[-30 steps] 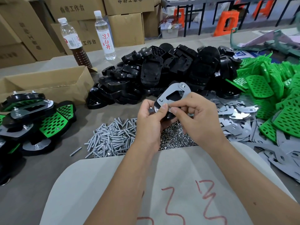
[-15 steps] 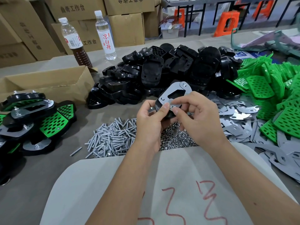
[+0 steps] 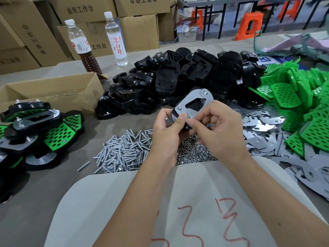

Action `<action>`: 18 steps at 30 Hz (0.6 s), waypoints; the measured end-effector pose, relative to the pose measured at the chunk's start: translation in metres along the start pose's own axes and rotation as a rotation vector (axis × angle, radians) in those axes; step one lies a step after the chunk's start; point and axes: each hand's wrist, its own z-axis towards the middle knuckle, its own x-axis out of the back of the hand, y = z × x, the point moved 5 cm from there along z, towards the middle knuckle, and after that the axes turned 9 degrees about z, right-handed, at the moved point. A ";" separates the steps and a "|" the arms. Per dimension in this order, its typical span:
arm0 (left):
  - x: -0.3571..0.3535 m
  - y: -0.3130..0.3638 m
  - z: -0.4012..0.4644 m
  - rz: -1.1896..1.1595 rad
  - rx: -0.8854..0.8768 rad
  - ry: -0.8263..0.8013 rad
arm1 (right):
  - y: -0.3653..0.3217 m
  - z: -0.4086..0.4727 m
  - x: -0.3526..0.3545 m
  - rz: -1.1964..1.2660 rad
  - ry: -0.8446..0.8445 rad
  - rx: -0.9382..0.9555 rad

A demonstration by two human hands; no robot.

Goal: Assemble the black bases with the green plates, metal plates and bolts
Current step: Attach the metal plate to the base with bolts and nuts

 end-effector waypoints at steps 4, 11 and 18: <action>0.002 -0.001 0.000 -0.008 0.011 0.041 | 0.000 0.000 -0.005 0.027 -0.084 -0.018; 0.002 0.000 0.000 0.013 -0.017 0.048 | 0.003 -0.001 -0.001 0.111 -0.030 -0.062; 0.002 0.000 0.000 0.028 -0.050 0.056 | -0.009 -0.003 -0.007 -0.140 -0.054 0.132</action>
